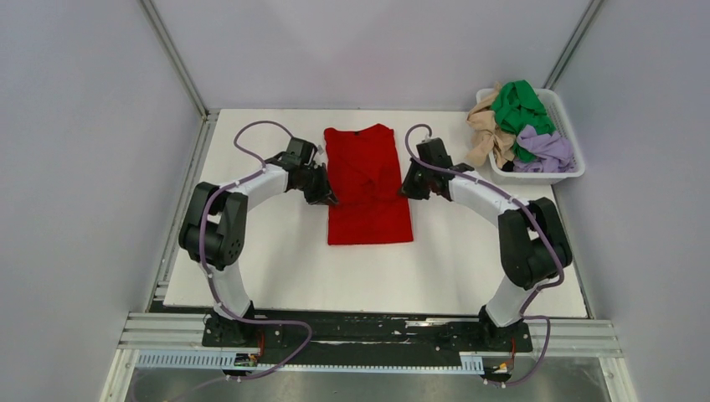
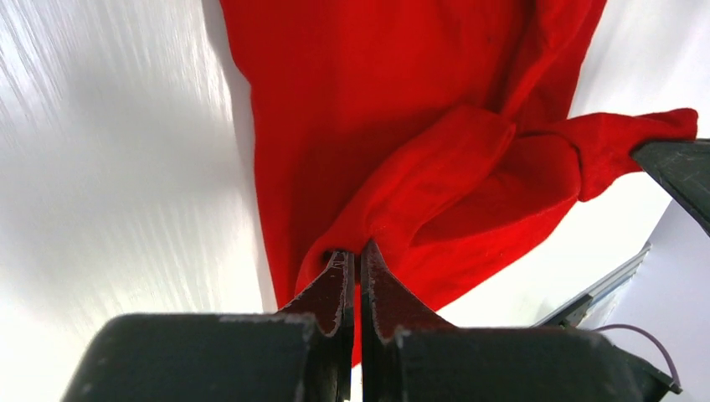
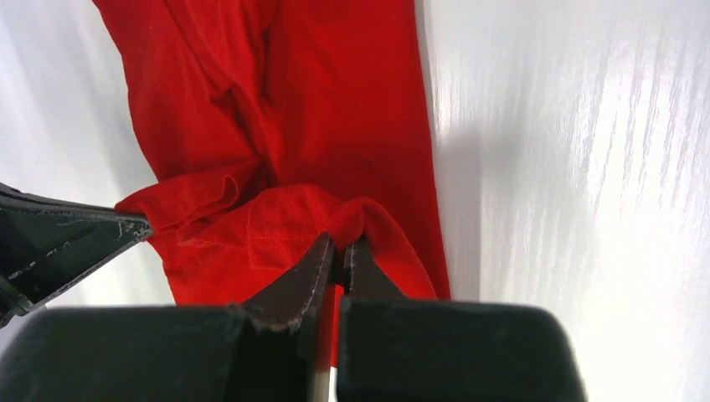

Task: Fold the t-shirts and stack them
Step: Fold the folded rectangular tshirt in 1/3 of the way

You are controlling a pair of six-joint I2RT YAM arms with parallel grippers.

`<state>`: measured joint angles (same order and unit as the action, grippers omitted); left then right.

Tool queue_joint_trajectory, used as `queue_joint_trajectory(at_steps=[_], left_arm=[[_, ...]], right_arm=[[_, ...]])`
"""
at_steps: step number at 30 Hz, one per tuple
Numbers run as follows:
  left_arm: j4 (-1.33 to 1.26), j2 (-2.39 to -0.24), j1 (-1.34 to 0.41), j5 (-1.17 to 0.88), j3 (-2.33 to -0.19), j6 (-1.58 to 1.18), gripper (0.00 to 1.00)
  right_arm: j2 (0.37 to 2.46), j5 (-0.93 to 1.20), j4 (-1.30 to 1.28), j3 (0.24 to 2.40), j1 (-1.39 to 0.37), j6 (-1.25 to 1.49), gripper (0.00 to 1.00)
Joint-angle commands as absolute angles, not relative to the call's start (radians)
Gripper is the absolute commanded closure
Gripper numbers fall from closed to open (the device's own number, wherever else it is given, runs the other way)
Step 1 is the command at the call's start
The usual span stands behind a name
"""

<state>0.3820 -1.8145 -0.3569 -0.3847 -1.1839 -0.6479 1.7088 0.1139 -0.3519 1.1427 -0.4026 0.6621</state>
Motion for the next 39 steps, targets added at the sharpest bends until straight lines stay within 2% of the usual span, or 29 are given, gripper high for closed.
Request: queue_joint_trajectory(at_steps=[1,16,18,20,22,23,24,25,26,27,28,29,34,39], left_arm=[[0.376,-1.871,-0.335,-0.405,-1.266,-0.611,1.0],[0.374,-1.935,-0.31,-0.346,-1.353,-0.615,0.98],[0.376,-1.948,-0.309,-0.334,-1.364,-0.615,0.96],[0.385,-1.967,-0.306,-0.333,-1.383,-0.609,0.88],[0.383,-1.979,-0.305,-0.331,-1.398,-0.608,0.7],[0.381,-1.981,-0.303,-0.33,-1.407,-0.612,0.51],[0.373,-1.979,-0.303,-0.333,-1.412,-0.614,0.26],[0.367,-1.976,-0.3,-0.332,-1.419,-0.618,0.07],[0.356,-1.962,-0.3,-0.33,-1.42,-0.62,0.02],[0.352,-1.954,-0.298,-0.329,-1.425,-0.624,0.01],[0.348,-1.932,-0.298,-0.324,-1.426,-0.623,0.0],[0.349,-1.92,-0.297,-0.321,-1.427,-0.622,0.0],[0.372,-1.769,-0.296,-0.289,-1.348,-0.6,0.0],[0.403,-1.582,-0.296,-0.235,-1.198,-0.594,0.0]], right_arm=[[1.747,0.141,-0.294,1.21,-0.382,0.624,1.0],[1.869,0.189,-0.263,1.314,-0.345,0.597,0.99],[1.886,0.192,-0.263,1.329,-0.34,0.599,0.98],[1.901,0.192,-0.263,1.339,-0.331,0.603,0.97],[1.917,0.203,-0.263,1.356,-0.322,0.602,0.9],[1.925,0.211,-0.263,1.366,-0.316,0.599,0.84],[1.935,0.226,-0.263,1.379,-0.31,0.596,0.73],[1.938,0.242,-0.263,1.389,-0.302,0.592,0.63],[1.935,0.246,-0.262,1.396,-0.296,0.593,0.53],[1.926,0.239,-0.262,1.395,-0.294,0.597,0.37],[1.912,0.229,-0.263,1.391,-0.293,0.596,0.12],[1.893,0.216,-0.262,1.382,-0.293,0.593,0.02],[1.767,0.17,-0.238,1.249,-0.293,0.571,0.0],[1.638,0.327,-0.125,1.085,-0.321,0.53,0.0]])
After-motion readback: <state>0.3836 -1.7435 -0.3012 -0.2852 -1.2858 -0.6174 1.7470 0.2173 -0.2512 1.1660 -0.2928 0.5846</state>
